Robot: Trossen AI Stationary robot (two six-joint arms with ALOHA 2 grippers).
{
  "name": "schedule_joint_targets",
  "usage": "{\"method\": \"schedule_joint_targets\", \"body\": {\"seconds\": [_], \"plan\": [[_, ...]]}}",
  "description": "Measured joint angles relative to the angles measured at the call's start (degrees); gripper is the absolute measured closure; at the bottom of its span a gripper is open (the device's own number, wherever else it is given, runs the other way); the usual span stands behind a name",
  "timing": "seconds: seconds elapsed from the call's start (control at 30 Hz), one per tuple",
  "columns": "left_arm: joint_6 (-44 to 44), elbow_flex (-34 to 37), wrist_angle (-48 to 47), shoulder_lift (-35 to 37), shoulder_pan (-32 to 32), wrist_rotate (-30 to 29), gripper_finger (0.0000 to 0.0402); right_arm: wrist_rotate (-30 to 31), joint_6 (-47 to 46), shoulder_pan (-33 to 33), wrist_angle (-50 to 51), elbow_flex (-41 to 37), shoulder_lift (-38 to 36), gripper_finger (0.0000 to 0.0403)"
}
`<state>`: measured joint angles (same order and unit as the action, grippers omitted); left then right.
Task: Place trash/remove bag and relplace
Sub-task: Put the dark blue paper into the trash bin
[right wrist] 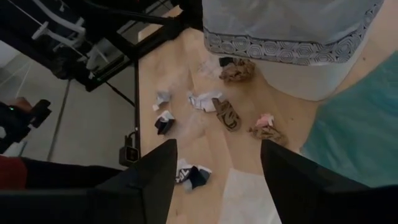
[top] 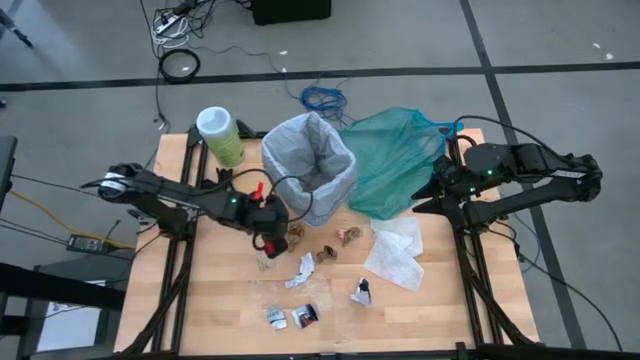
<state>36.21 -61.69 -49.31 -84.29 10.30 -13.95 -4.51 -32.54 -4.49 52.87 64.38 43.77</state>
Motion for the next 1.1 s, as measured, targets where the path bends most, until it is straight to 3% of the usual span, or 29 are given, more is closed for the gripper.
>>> {"method": "schedule_joint_targets", "body": {"seconds": [0.27, 0.53, 0.7, 1.1], "plan": [[-1.66, 0.75, 3.77, -4.59, -1.31, 1.4, 0.0258, -0.42, -0.91, -0.02, 0.06, 0.0, 0.0, 0.0186], [16.4, 13.09, 14.15, 4.17, 2.47, 1.5, 0.0258, -1.09, -0.91, -0.02, 0.13, 0.0, 0.0, 0.0186], [22.83, 20.05, 27.24, 9.15, 3.85, 1.85, 0.0258, -1.11, -0.91, -0.01, 0.08, 0.0, 0.12, 0.0188], [23.68, 23.71, 24.15, 8.15, 3.96, -1.9, 0.0259, -1.12, -3.34, -0.02, -0.24, 0.0, 1.29, 0.0188]]}}
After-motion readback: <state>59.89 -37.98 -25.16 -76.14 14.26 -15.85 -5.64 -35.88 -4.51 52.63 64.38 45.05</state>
